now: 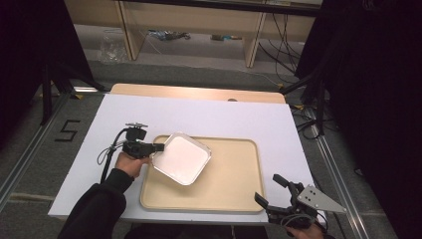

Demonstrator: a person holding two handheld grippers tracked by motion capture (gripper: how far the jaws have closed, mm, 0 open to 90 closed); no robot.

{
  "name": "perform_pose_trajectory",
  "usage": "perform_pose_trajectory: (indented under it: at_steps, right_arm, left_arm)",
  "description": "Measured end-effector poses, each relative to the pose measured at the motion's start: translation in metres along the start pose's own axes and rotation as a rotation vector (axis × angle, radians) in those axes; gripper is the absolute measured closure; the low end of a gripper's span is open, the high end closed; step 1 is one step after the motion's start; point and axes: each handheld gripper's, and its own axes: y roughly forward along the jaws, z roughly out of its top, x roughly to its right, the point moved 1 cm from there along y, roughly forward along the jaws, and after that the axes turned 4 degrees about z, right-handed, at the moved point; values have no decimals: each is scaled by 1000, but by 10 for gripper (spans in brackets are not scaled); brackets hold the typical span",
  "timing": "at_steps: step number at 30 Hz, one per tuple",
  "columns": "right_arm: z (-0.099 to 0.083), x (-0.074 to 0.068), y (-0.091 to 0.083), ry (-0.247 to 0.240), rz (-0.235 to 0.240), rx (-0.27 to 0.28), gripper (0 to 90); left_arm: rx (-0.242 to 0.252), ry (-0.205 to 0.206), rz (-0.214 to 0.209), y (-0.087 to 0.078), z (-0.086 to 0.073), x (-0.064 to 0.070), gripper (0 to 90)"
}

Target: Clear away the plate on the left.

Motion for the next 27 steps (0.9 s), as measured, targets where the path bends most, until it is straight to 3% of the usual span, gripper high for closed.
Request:
perform_pose_trajectory:
  at_steps: [2, 3, 6, 8, 9, 10, 13, 15, 16, 17, 20, 22, 27]
  right_arm:
    - [0, 0, 0, 0, 2, -1, 151]
    - [0, 1, 0, -28, -6, -1, 151]
    - [0, 1, 0, -16, -4, -1, 151]
    - [0, 1, 0, -16, -3, 1, 151]
    - [0, 1, 0, -26, -6, 1, 151]
    - [0, 1, 0, -27, -6, 3, 151]
    - [0, 0, 0, -10, -4, -1, 151]
    - [0, 1, 0, -16, -8, 1, 151]
    - [0, 1, 0, -16, -8, 1, 151]
    - [0, 1, -1, -28, -15, 3, 151]
    - [0, 1, -1, -28, -15, 4, 151]
    - [0, 0, -1, -12, -14, 1, 151]
    - [0, 0, -1, -13, -13, 1, 151]
  left_arm:
    - [-8, 6, -9, 5, -2, 7, 879]
    - [-18, 17, -13, 7, -2, 9, 878]
    - [-52, 49, -24, 14, -5, 16, 878]
    - [-42, 33, -23, 16, -6, 19, 878]
    - [-57, 50, -27, 18, -8, 21, 878]
    - [-43, 31, -28, 21, -9, 23, 878]
    - [-62, 55, -25, 23, -11, 26, 878]
    - [-48, 38, -25, 25, -11, 29, 876]
    - [-69, 61, -29, 25, -12, 28, 876]
    - [-59, 41, -31, 29, -14, 32, 877]
    - [-67, 41, -40, 33, -17, 35, 877]
    - [-97, 67, -32, 39, -21, 41, 875]
    - [-105, 49, -50, 45, -27, 47, 876]
